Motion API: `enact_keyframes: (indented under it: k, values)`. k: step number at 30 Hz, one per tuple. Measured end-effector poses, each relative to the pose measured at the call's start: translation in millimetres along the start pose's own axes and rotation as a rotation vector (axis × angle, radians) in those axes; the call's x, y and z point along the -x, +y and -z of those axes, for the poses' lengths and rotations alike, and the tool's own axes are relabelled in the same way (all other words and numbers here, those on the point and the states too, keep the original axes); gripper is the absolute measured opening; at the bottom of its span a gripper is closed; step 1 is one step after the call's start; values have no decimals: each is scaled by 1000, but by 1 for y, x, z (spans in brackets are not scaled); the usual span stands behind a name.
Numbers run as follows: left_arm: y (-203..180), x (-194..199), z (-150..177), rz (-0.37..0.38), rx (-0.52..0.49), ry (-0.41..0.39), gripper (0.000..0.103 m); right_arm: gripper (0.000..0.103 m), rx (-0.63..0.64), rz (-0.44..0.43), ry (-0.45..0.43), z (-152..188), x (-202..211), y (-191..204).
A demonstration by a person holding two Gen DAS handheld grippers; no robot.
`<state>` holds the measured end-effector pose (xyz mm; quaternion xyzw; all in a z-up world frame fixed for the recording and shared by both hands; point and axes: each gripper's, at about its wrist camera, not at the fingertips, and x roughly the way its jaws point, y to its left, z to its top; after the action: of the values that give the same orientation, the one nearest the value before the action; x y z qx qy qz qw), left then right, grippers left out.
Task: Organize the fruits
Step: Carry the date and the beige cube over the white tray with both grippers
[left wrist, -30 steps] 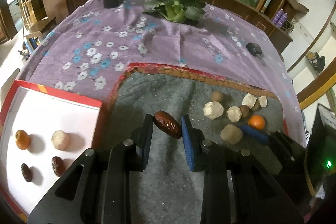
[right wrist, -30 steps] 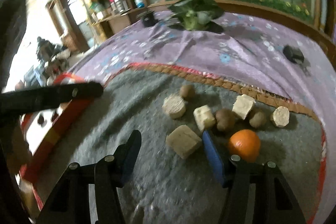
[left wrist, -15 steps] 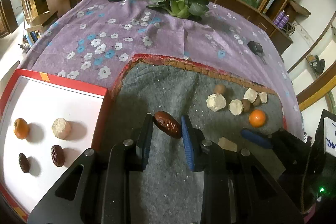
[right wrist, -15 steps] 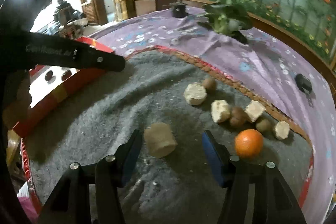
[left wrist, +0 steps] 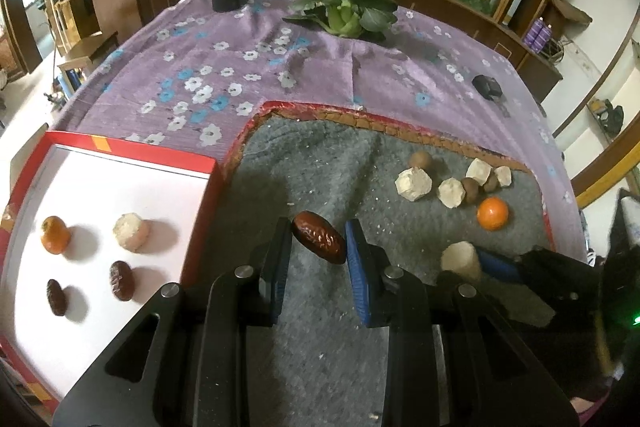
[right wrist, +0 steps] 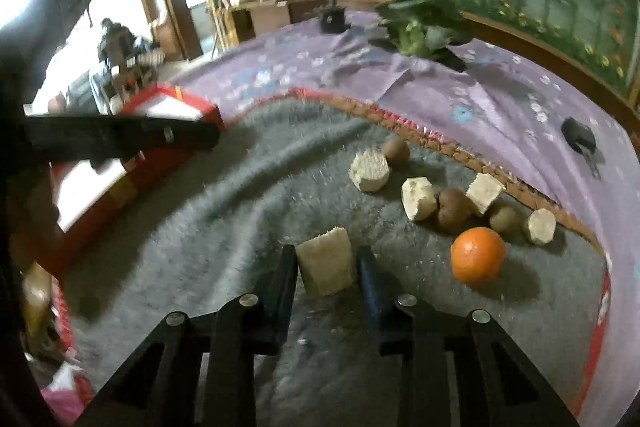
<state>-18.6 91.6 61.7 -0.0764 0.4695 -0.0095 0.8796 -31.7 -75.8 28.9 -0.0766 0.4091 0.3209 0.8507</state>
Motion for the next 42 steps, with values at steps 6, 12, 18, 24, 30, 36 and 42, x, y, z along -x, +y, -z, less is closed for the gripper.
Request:
enact_keyframes:
  k: [6,12,18,24,30,36,42]
  values:
    - [8,16,11,-34,-5,-27,26,29,-47,-24,-68,-7,18,18]
    - [20,33,24,-85,-8,-61,26,29,-63,-63,-86,-9,24,43]
    - [37,46,34,-107,16,-84,26,29,-35,-69,-90,-14,25,67]
    - [56,55,43,-128,51,-97,26,29,-16,-68,-97,-22,26,90]
    - [76,62,51,-148,81,-103,26,29,26,-80,-97,-33,22,116]
    - [100,67,59,-170,122,-102,26,29,80,-85,-93,-44,13,140]
    - [123,70,67,-193,156,-97,26,29,109,-96,-83,-54,0,158]
